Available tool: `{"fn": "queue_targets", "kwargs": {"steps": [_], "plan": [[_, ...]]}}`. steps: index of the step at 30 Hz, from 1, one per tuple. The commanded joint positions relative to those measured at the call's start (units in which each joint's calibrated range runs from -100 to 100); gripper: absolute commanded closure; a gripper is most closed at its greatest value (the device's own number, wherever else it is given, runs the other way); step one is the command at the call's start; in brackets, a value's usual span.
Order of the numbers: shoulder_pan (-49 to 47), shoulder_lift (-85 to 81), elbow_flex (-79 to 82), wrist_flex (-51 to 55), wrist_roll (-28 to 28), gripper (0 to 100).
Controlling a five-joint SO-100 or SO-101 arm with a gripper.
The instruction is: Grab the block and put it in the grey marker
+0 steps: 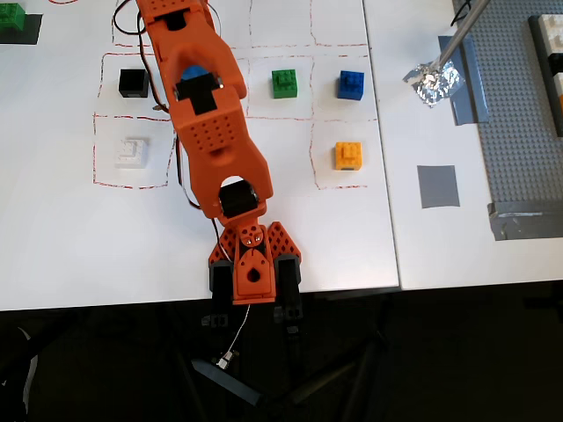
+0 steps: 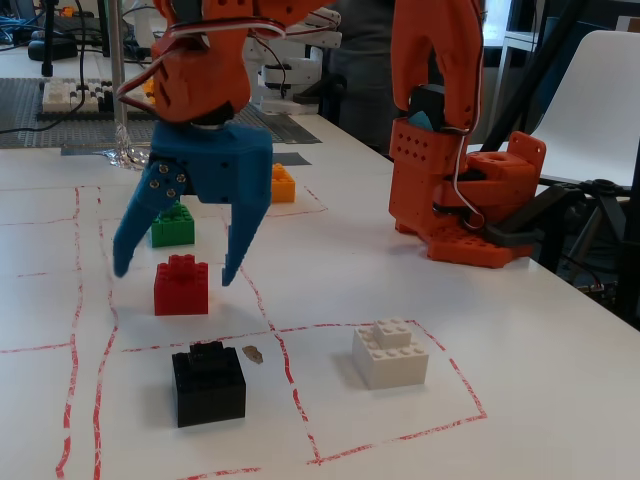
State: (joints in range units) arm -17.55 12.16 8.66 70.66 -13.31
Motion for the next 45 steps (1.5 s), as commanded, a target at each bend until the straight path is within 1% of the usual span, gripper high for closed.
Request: {"fn": "queue_targets", "kwargs": {"steps": [1,5,7,10,12,14,21,27,34,38,41,45], "plan": [[-1.2,-2.6,-5.8,-1.8,-0.3,69],[-0.9,-2.0,-5.5,-3.2,-0.3,75],[-0.7,-2.0,-5.3,-3.8,-0.3,81],[-0.2,-2.4,-4.6,-4.8,-0.2,85],[0.2,-2.9,-3.9,-5.4,0.0,94],[0.7,-3.9,-3.2,-5.6,0.0,100],[1.5,-11.9,1.5,-4.7,0.1,100],[2.1,-13.4,3.2,-4.2,0.2,100],[2.8,-16.5,-1.4,0.7,0.9,100],[3.2,-18.7,-6.9,6.2,1.2,100],[3.6,-21.4,-9.1,8.9,2.5,100],[6.0,-27.5,-9.2,12.8,6.3,100]]}}
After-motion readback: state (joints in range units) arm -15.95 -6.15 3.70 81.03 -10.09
